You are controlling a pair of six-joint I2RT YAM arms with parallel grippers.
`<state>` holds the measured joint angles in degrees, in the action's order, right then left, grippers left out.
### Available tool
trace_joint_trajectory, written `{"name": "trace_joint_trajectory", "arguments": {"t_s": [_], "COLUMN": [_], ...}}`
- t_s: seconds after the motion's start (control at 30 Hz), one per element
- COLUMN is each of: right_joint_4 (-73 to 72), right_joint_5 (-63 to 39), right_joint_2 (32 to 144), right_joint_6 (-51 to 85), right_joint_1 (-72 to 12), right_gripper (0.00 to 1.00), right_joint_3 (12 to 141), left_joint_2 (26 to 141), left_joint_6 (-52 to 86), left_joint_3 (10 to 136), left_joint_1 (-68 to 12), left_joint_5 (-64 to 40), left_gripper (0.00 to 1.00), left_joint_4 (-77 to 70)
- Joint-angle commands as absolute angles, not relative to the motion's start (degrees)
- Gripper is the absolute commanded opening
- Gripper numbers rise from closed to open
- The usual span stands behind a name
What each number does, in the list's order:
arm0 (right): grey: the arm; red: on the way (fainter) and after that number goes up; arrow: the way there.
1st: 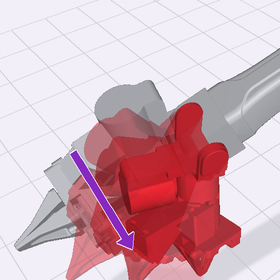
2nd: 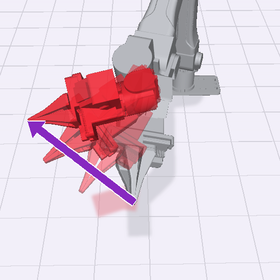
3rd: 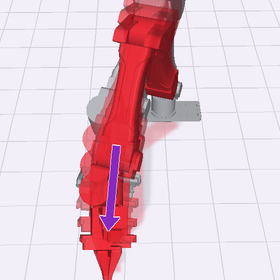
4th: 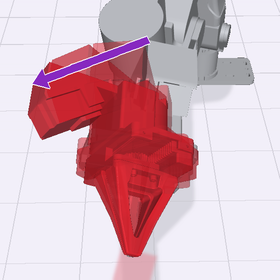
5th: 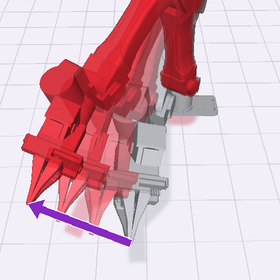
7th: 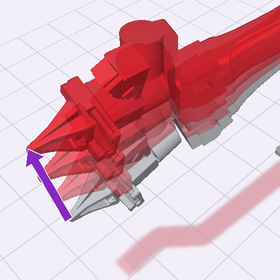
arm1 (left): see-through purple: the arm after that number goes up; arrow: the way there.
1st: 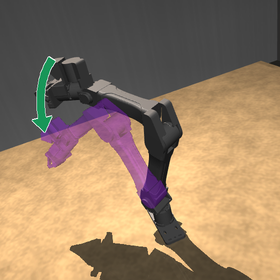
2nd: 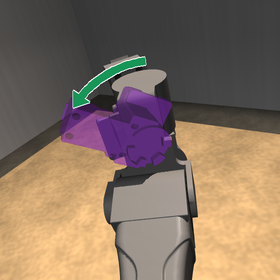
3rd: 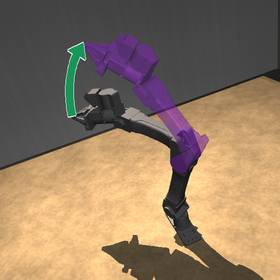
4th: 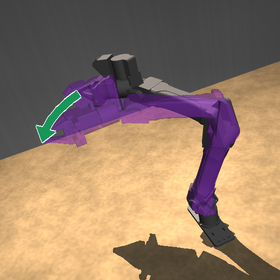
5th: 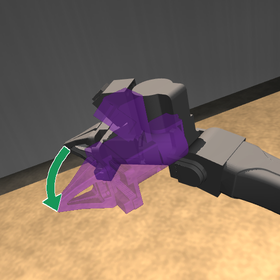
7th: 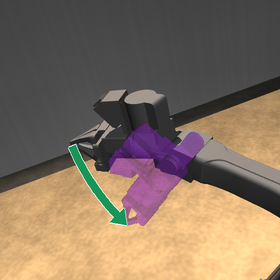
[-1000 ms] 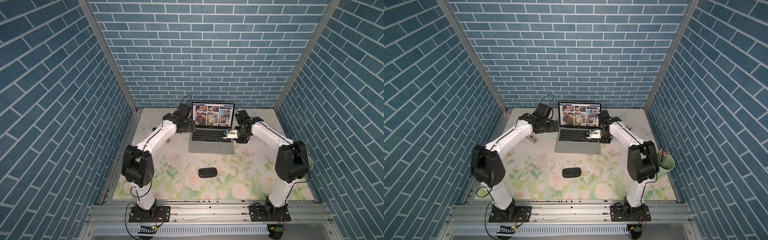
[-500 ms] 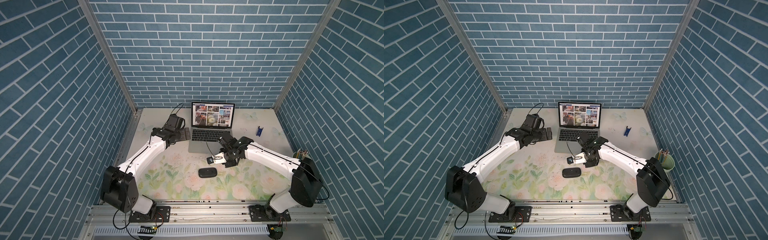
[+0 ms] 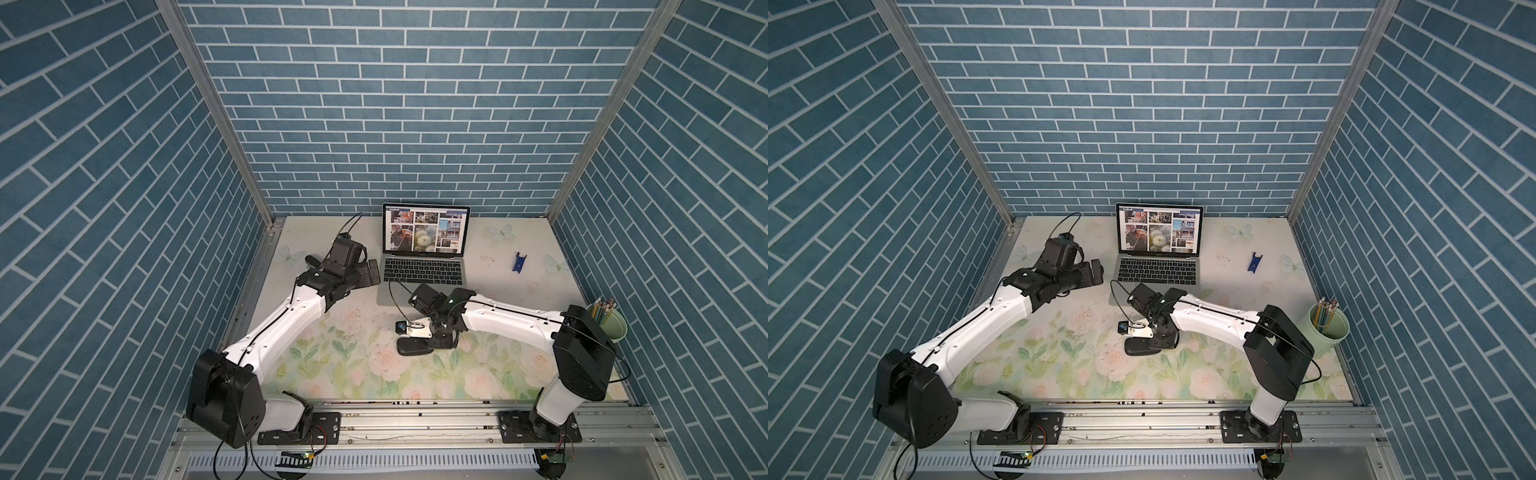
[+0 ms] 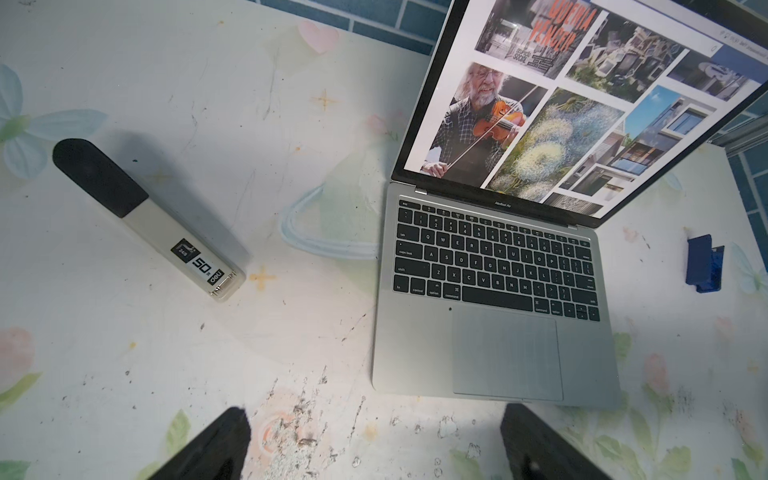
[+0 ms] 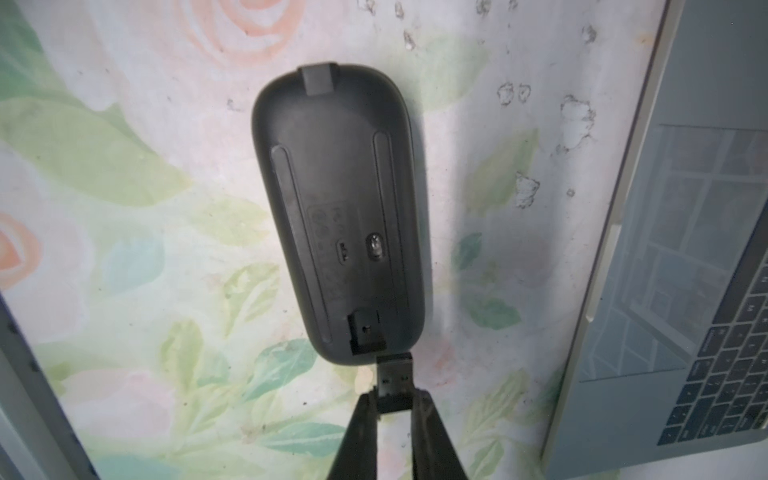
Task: Remove the wireless mouse receiver from the laptop
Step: Insert the USB plug into the mouse.
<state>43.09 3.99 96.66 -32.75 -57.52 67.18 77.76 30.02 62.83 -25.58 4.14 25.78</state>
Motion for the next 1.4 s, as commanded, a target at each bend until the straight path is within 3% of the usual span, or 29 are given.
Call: {"name": "trace_joint_trajectory", "arguments": {"t_s": [0.0, 0.27, 0.5, 1.37], "right_joint_4": [42.41, 41.50, 39.96, 39.80], "right_joint_5": [5.71, 5.69, 4.90, 2.83], "right_joint_2": [96.52, 96.10, 93.64, 96.57], "right_joint_6": [-26.90, -27.24, -35.71, -40.69], "right_joint_1": [-58.27, -58.70, -58.62, -57.65], "right_gripper": [0.00, 0.00, 0.00, 0.00], "right_joint_3": [67.78, 65.83, 61.88, 64.11], "left_joint_2": [77.64, 78.32, 78.70, 79.74], "left_joint_6": [29.61, 29.02, 29.24, 28.94], "left_joint_3": [62.47, 62.95, 62.84, 63.81], "left_joint_1": [-25.80, -25.82, -25.79, -25.84], "left_joint_5": [4.04, 4.06, 3.78, 3.73], "left_gripper": [1.00, 1.00, 1.00, 1.00], "left_joint_4": [24.35, 24.26, 24.34, 25.05]}}
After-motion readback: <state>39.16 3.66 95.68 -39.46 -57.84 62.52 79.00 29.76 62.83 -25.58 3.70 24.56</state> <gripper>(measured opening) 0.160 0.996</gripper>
